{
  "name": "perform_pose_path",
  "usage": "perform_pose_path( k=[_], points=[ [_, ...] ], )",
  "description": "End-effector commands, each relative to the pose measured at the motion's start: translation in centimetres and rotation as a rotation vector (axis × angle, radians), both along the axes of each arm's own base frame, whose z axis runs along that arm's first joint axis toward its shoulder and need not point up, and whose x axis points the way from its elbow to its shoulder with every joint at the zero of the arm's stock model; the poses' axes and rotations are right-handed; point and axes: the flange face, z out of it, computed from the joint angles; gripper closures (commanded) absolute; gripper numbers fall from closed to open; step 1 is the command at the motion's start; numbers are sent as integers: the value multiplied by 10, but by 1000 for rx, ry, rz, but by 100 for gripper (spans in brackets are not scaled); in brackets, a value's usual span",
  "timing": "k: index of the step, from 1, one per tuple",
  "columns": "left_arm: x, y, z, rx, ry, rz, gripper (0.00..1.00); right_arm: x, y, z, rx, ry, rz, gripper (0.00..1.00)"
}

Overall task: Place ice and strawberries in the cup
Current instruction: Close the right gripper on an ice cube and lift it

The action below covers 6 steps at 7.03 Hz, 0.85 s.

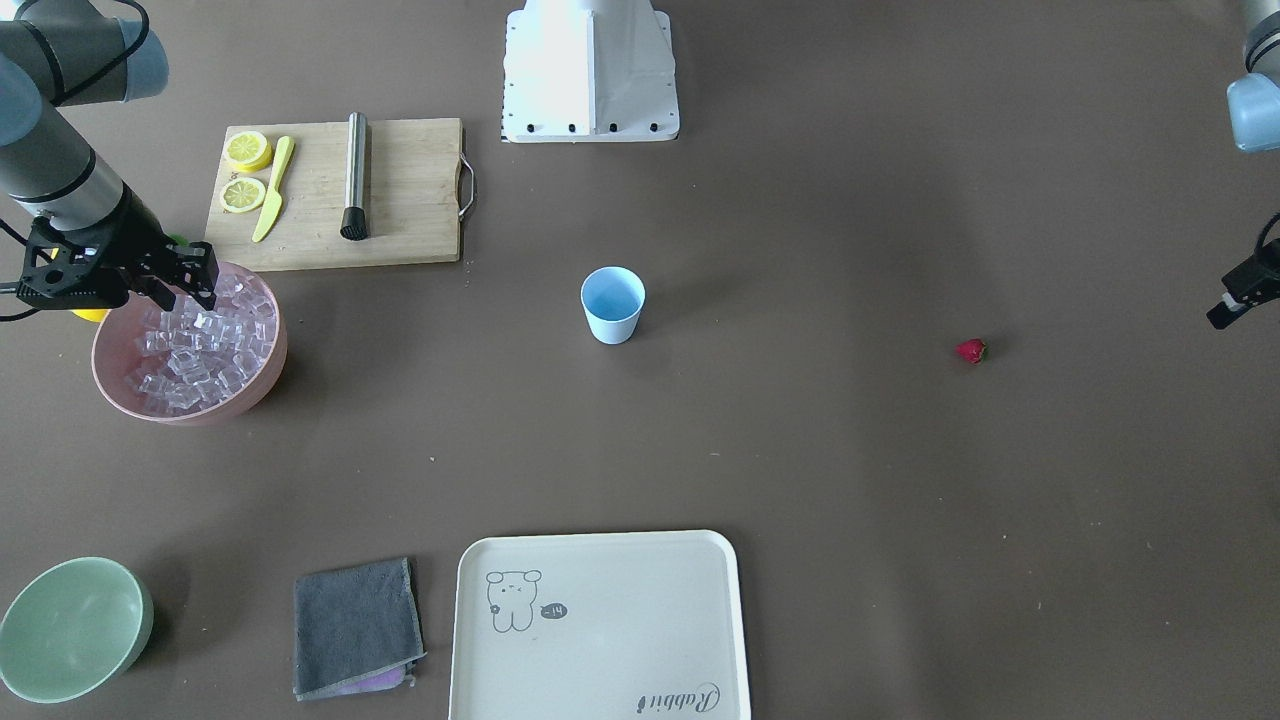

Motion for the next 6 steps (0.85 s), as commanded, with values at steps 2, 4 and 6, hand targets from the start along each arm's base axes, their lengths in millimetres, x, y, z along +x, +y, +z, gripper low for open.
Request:
perform_pose_path(
  k=[2, 4, 6],
  points=[
    [1, 0, -1, 3, 0, 1, 3, -1, -1, -1, 3, -1, 0, 100],
    [0, -1, -1, 3, 0, 0, 3, 4, -2, -10, 9, -21, 2, 100],
    [1, -3, -3, 7, -1, 1, 3, 30, -7, -32, 4, -78, 21, 100]
  ],
)
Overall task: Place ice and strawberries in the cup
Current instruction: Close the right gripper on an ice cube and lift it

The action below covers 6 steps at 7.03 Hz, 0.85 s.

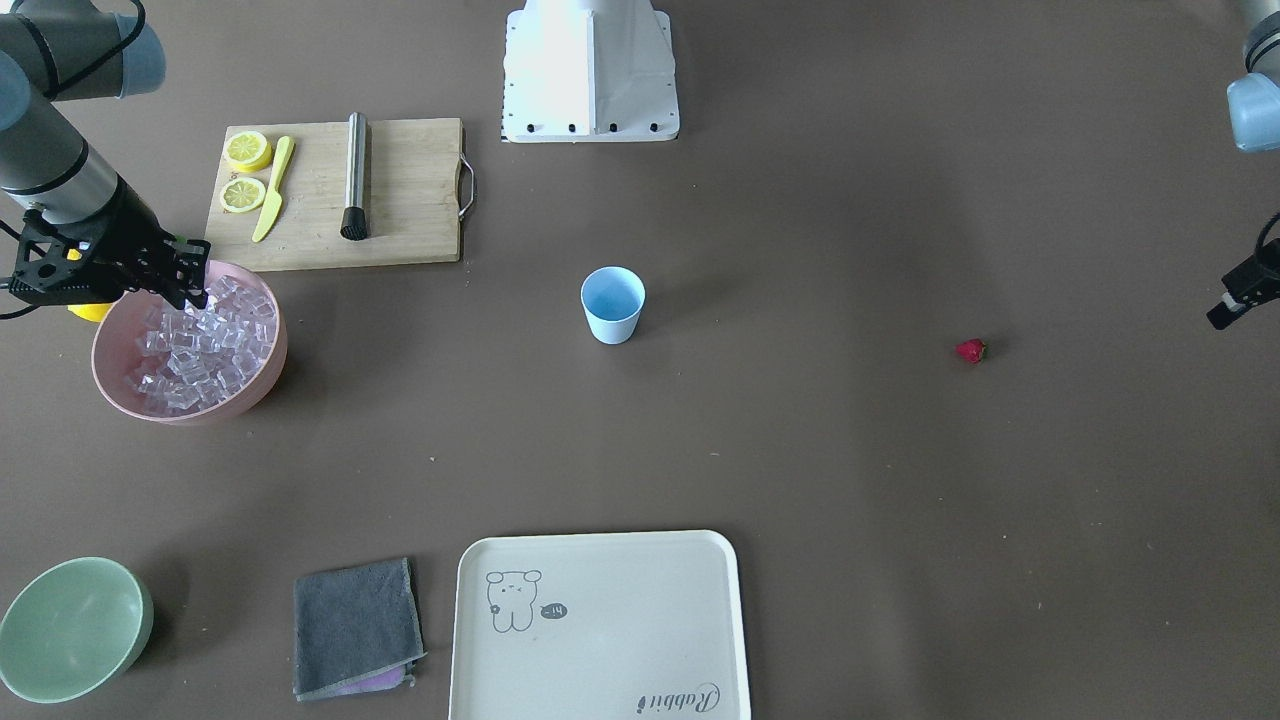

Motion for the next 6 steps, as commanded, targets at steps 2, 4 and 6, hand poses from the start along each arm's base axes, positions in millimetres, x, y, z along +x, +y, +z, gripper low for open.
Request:
perform_pose_path(
  k=[2, 4, 6],
  points=[
    [0, -3, -4, 5, 2, -2, 3, 32, -11, -42, 10, -97, 23, 100],
    [1, -3, -5, 5, 3, -2, 3, -7, -52, -138, 57, -128, 23, 100],
    [1, -3, -5, 2, 4, -5, 3, -74, -54, -218, 50, -181, 58, 100]
  ],
)
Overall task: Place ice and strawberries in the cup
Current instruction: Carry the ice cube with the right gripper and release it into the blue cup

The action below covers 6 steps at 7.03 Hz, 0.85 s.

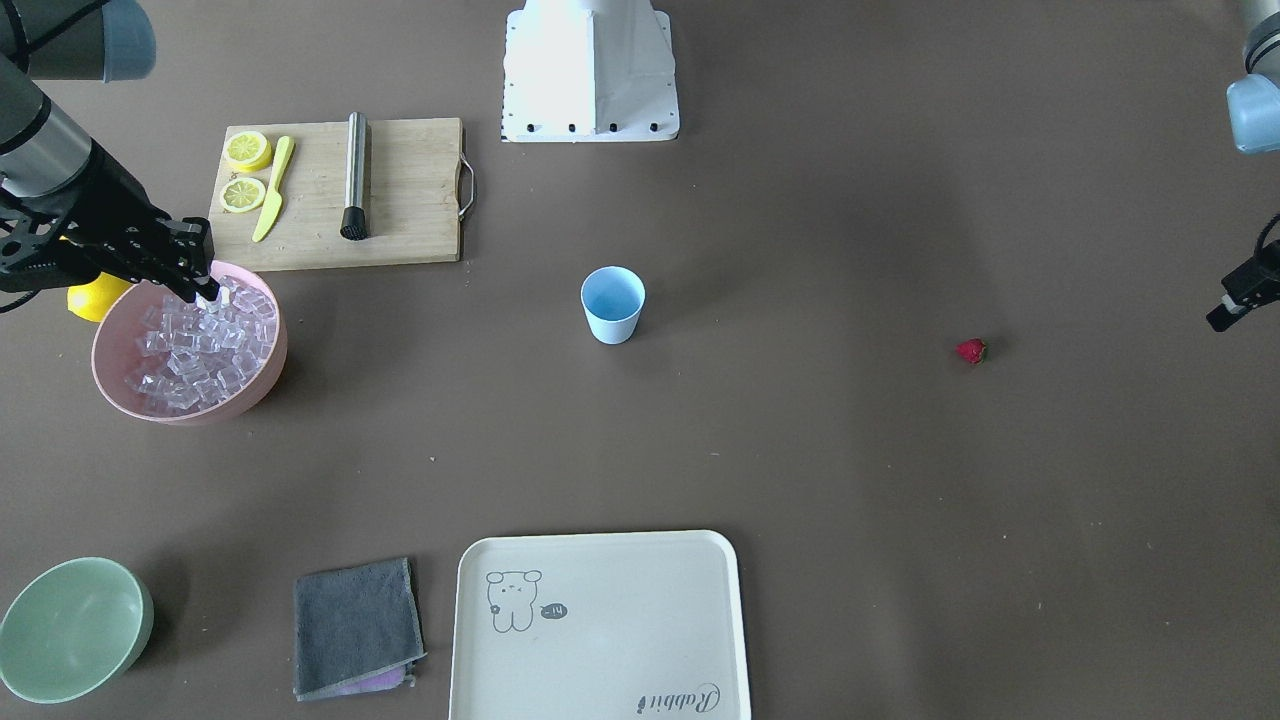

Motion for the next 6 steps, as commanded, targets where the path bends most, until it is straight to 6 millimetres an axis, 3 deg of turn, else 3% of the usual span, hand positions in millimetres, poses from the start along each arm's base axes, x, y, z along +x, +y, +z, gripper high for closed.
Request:
perform_pose_path(
  k=[1, 4, 5, 6],
  points=[
    [0, 0, 1, -3, 0, -2, 3, -80, 12, -77, -10, -48, 48, 100],
    [0, 1, 4, -8, -1, -1, 3, -190, 58, -147, -7, -75, 106, 100],
    [0, 1, 5, -8, -2, 0, 3, -222, 70, -156, 6, -64, 113, 100],
    [-1, 4, 8, -15, -3, -1, 3, -252, 78, -148, 39, -72, 120, 100]
  ],
)
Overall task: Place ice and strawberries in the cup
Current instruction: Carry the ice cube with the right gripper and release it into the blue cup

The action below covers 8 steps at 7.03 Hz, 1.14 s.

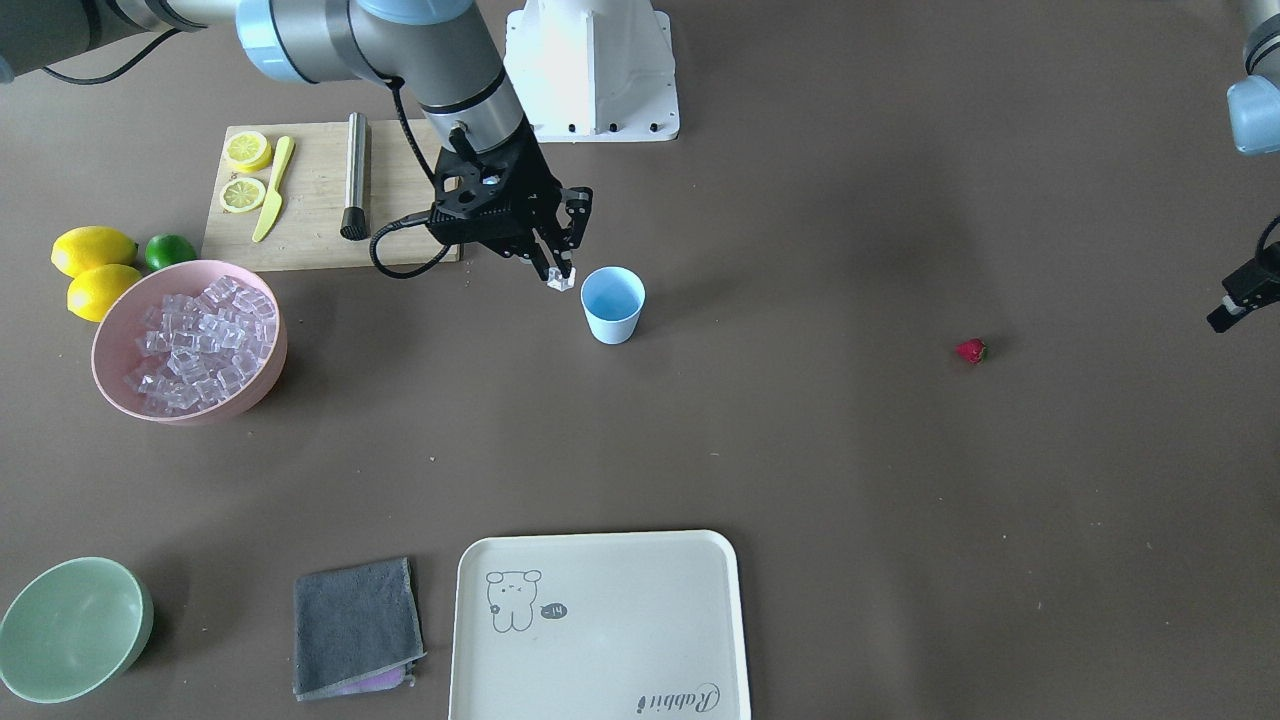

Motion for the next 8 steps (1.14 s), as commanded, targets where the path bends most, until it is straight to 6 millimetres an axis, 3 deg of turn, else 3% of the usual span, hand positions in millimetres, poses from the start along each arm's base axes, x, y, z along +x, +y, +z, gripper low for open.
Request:
perform_pose_path(
  k=[1, 4, 5, 6, 8],
  points=[
    [-1, 3, 5, -7, -2, 2, 3, -58, 8, 9, 32, -15, 21, 100],
    [-1, 3, 6, -9, -3, 2, 3, -65, 15, 9, 25, -18, 9, 100],
    [0, 2, 6, -9, -3, 2, 3, -65, 15, 13, 19, -7, 8, 37],
    [0, 1, 6, -10, -4, 2, 3, -63, 16, 14, 19, -8, 10, 0],
    [0, -1, 4, -6, -1, 3, 3, -45, 7, 4, 6, -1, 25, 0]
  ],
)
